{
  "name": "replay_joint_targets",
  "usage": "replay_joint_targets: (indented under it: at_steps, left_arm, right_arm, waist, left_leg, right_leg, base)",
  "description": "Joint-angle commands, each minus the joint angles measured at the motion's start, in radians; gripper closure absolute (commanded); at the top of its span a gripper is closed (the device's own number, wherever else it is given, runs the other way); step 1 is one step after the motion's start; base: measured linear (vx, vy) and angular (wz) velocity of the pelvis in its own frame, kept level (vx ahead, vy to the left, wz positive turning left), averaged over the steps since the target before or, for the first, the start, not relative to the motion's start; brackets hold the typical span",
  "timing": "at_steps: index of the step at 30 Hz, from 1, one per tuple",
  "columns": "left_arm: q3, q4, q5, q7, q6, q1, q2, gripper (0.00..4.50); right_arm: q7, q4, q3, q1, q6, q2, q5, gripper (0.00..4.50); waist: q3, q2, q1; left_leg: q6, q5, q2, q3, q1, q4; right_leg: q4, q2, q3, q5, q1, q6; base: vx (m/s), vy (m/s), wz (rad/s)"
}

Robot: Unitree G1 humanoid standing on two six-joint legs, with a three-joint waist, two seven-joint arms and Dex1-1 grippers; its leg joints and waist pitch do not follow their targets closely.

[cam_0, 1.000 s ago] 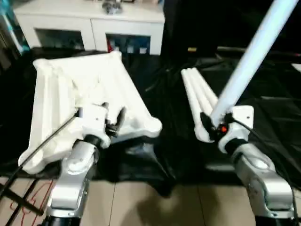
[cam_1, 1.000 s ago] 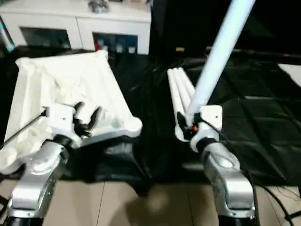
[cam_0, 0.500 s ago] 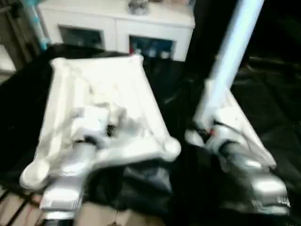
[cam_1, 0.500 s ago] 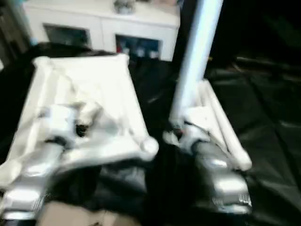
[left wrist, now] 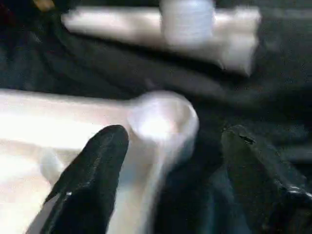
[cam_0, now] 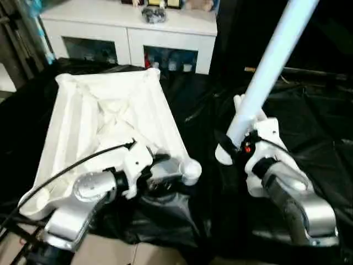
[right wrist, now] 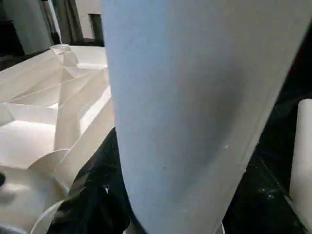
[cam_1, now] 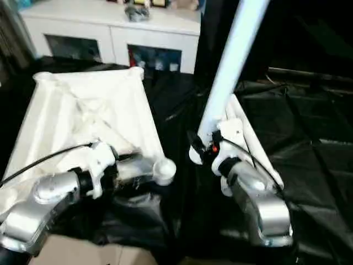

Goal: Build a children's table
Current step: Move to table, then insert table leg to table base

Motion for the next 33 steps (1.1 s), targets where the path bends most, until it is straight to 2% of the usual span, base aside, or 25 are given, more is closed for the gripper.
replay_joint_targets:
  at_steps: [1,4,5,6,8,9,10,11,12,13,14,15,17,18,19,21,24,25,26,27,28,29,30,33]
  left_arm:
    - [-0.024,0.045,0.035,-0.037,-0.009,-0.036,0.018,0.74]
    - [-0.029,0.155,0.075,-0.069,-0.047,-0.104,0.037,0.41]
    - [-0.029,0.155,0.075,-0.069,-0.047,-0.104,0.037,0.41]
    - [-0.026,0.201,0.072,-0.086,-0.058,-0.14,0.042,0.31]
    - [-0.025,0.22,0.064,-0.099,-0.053,-0.158,0.045,0.31]
    - [-0.026,0.252,0.067,-0.108,-0.061,-0.183,0.05,0.31]
    - [-0.025,0.259,0.065,-0.113,-0.06,-0.189,0.05,0.31]
    - [-0.023,0.291,0.061,-0.126,-0.065,-0.211,0.05,0.56]
    - [-0.021,0.306,0.06,-0.134,-0.069,-0.221,0.049,0.65]
    - [-0.021,0.314,0.049,-0.16,-0.058,-0.228,0.051,0.7]
    - [-0.022,0.317,0.042,-0.179,-0.047,-0.232,0.052,0.7]
    - [-0.022,0.317,0.034,-0.195,-0.03,-0.234,0.053,0.85]
    - [-0.024,0.325,0.019,-0.226,0.002,-0.239,0.055,1.01]
    - [-0.026,0.32,0.007,-0.246,0.036,-0.241,0.06,1.11]
    - [-0.027,0.313,0.0,-0.254,0.056,-0.24,0.063,1.1]
    - [-0.027,0.308,-0.007,-0.262,0.077,-0.239,0.066,1.33]
    - [-0.038,0.299,-0.01,-0.29,0.102,-0.236,0.08,1.55]
    - [-0.04,0.295,-0.012,-0.295,0.108,-0.233,0.084,1.56]
    - [-0.04,0.294,-0.012,-0.296,0.108,-0.233,0.084,1.9]
    - [-0.041,0.291,-0.009,-0.302,0.111,-0.23,0.086,1.9]
    - [-0.042,0.288,-0.004,-0.303,0.112,-0.228,0.088,1.98]
    - [-0.043,0.287,0.0,-0.303,0.114,-0.227,0.089,1.95]
    - [-0.046,0.289,0.011,-0.295,0.118,-0.227,0.089,1.95]
    - [-0.046,0.291,0.016,-0.29,0.139,-0.228,0.09,2.4]
  right_arm:
    - [0.019,0.004,-0.013,-0.015,-0.018,-0.012,0.008,2.57]
    - [0.045,0.014,-0.008,-0.023,-0.023,-0.024,0.009,2.57]
    - [0.045,0.014,-0.008,-0.023,-0.023,-0.024,0.009,2.57]
    - [0.053,0.017,-0.004,-0.024,-0.026,-0.029,0.011,2.57]
    - [0.056,0.019,-0.003,-0.026,-0.026,-0.031,0.014,2.57]
    - [0.06,0.022,-0.001,-0.027,-0.024,-0.032,0.017,2.57]
    - [0.061,0.022,-0.001,-0.027,-0.024,-0.032,0.017,2.57]
    - [0.066,0.023,0.0,-0.027,-0.021,-0.032,0.018,2.57]
    - [0.069,0.023,0.0,-0.026,-0.02,-0.032,0.019,2.57]
    - [0.076,0.022,0.0,-0.023,-0.017,-0.032,0.024,2.57]
    - [0.081,0.02,-0.001,-0.021,-0.012,-0.032,0.029,2.57]
    - [0.085,0.019,-0.001,-0.018,-0.009,-0.032,0.033,2.57]
    - [0.09,0.018,0.001,-0.013,-0.004,-0.035,0.036,2.57]
    - [0.093,0.014,0.002,-0.009,0.003,-0.036,0.04,2.57]
    - [0.093,0.011,0.001,-0.007,0.012,-0.034,0.045,2.57]
    - [0.093,0.006,0.0,-0.003,0.018,-0.032,0.049,2.57]
    - [0.096,0.009,0.002,-0.004,0.014,-0.031,0.046,2.57]
    - [0.097,0.008,0.003,-0.003,0.015,-0.031,0.045,2.57]
    - [0.097,0.008,0.003,-0.003,0.015,-0.031,0.045,2.57]
    - [0.098,0.009,0.003,-0.004,0.015,-0.032,0.045,2.57]
    - [0.097,0.011,0.004,-0.005,0.015,-0.033,0.046,2.57]
    - [0.096,0.012,0.005,-0.006,0.014,-0.035,0.045,2.57]
    - [0.096,0.013,0.005,-0.007,0.013,-0.036,0.045,2.57]
    - [0.098,0.013,0.008,-0.008,0.007,-0.039,0.04,2.57]
  waist:
    - [-0.036,0.009,-0.006]
    - [-0.041,0.011,-0.004]
    - [-0.041,0.011,-0.002]
    - [-0.041,0.01,-0.003]
    - [-0.043,0.013,-0.001]
    - [-0.044,0.013,0.0]
    - [-0.046,0.012,-0.001]
    - [-0.047,0.012,0.0]
    - [-0.052,0.012,0.003]
    - [-0.052,0.024,0.005]
    - [-0.052,0.017,0.003]
    - [-0.059,0.023,0.006]
    - [-0.063,0.017,0.007]
    - [-0.065,0.023,0.01]
    - [-0.065,0.022,0.01]
    - [-0.062,0.02,0.011]
    - [-0.059,0.022,0.011]
    - [-0.056,0.023,0.01]
    - [-0.055,0.024,0.008]
    - [-0.053,0.024,0.008]
    - [-0.052,0.021,0.008]
    - [-0.052,0.024,0.009]
    - [-0.052,0.023,0.009]
    - [-0.053,0.024,0.009]
  left_leg:
    - [-0.022,-0.349,0.054,-0.019,0.0,-0.106]
    - [-0.02,-0.289,0.058,-0.018,-0.009,-0.112]
    - [-0.017,-0.304,0.056,-0.014,-0.003,-0.111]
    - [-0.016,-0.297,0.056,-0.014,-0.005,-0.112]
    - [-0.021,-0.288,0.058,-0.015,-0.007,-0.113]
    - [-0.022,-0.269,0.06,-0.014,-0.011,-0.114]
    - [-0.021,-0.259,0.06,-0.013,-0.012,-0.113]
    - [-0.02,-0.247,0.06,-0.013,-0.013,-0.113]
    - [-0.016,-0.208,0.062,-0.01,-0.013,-0.11]
    - [-0.017,-0.207,0.062,-0.009,-0.012,-0.11]
    - [-0.014,-0.211,0.059,-0.004,-0.013,-0.108]
    - [-0.011,-0.183,0.06,-0.002,-0.008,-0.105]
    - [0.008,-0.083,0.058,0.003,-0.015,-0.101]
    - [0.016,-0.045,0.056,0.005,-0.015,-0.099]
    - [0.02,-0.032,0.056,0.006,-0.015,-0.099]
    - [0.023,-0.03,0.057,0.007,-0.018,-0.1]
    - [0.013,-0.069,0.062,0.01,-0.015,-0.103]
    - [0.005,-0.092,0.064,0.011,-0.015,-0.107]
    - [0.0,-0.107,0.065,0.012,-0.014,-0.108]
    - [-0.007,-0.139,0.066,0.015,-0.011,-0.109]
    - [-0.008,-0.147,0.066,0.016,-0.011,-0.11]
    - [-0.011,-0.154,0.068,0.016,-0.009,-0.111]
    - [-0.012,-0.153,0.068,0.016,-0.011,-0.111]
    - [-0.015,-0.14,0.069,0.016,-0.012,-0.111]
  right_leg:
    - [-0.115,-0.071,0.037,-0.634,0.021,-0.049]
    - [-0.106,-0.071,0.037,-0.531,0.032,-0.076]
    - [-0.108,-0.07,0.037,-0.531,0.027,-0.082]
    - [-0.107,-0.071,0.038,-0.513,0.029,-0.093]
    - [-0.102,-0.072,0.038,-0.483,0.032,-0.106]
    - [-0.095,-0.073,0.039,-0.431,0.036,-0.129]
    - [-0.092,-0.072,0.039,-0.414,0.037,-0.134]
    - [-0.091,-0.073,0.04,-0.398,0.039,-0.14]
    - [-0.083,-0.074,0.042,-0.319,0.041,-0.166]
    - [-0.081,-0.074,0.042,-0.297,0.04,-0.177]
    - [-0.084,-0.07,0.042,-0.292,0.038,-0.18]
    - [-0.075,-0.071,0.043,-0.233,0.041,-0.202]
    - [-0.065,-0.069,0.041,-0.097,0.052,-0.237]
    - [-0.061,-0.069,0.04,-0.051,0.055,-0.25]
    - [-0.06,-0.068,0.04,-0.033,0.055,-0.254]
    - [-0.062,-0.07,0.038,-0.047,0.061,-0.26]
    - [-0.068,-0.07,0.037,-0.117,0.058,-0.254]
    - [-0.071,-0.069,0.036,-0.159,0.057,-0.245]
    - [-0.072,-0.069,0.036,-0.18,0.056,-0.24]
    - [-0.078,-0.07,0.038,-0.233,0.052,-0.227]
    - [-0.08,-0.069,0.038,-0.251,0.051,-0.221]
    - [-0.081,-0.07,0.038,-0.269,0.049,-0.215]
    - [-0.082,-0.069,0.038,-0.269,0.049,-0.212]
    - [-0.079,-0.069,0.038,-0.249,0.05,-0.209]
  base:
    - [-0.05,-0.003,0.01]
    - [-0.017,-0.001,0.0]
    - [0.0,0.0,0.0]
    - [0.0,0.0,0.0]
    - [0.0,0.0,0.0]
    - [0.0,0.0,0.0]
    - [0.0,0.0,0.0]
    - [0.0,0.0,0.0]
    - [0.0,0.0,0.0]
    - [0.052,-0.006,0.05]
    - [0.052,-0.006,0.05]
    - [0.063,-0.011,0.07]
    - [0.066,-0.015,0.05]
    - [0.053,-0.017,0.03]
    - [0.0,0.0,0.0]
    - [0.0,0.0,0.0]
    - [0.0,0.0,0.0]
    - [0.0,0.0,0.0]
    - [0.0,0.0,0.0]
    - [0.0,0.0,0.0]
    - [0.0,0.0,0.0]
    - [0.0,0.0,0.0]
    - [0.0,0.0,0.0]
    - [0.0,0.0,0.0]
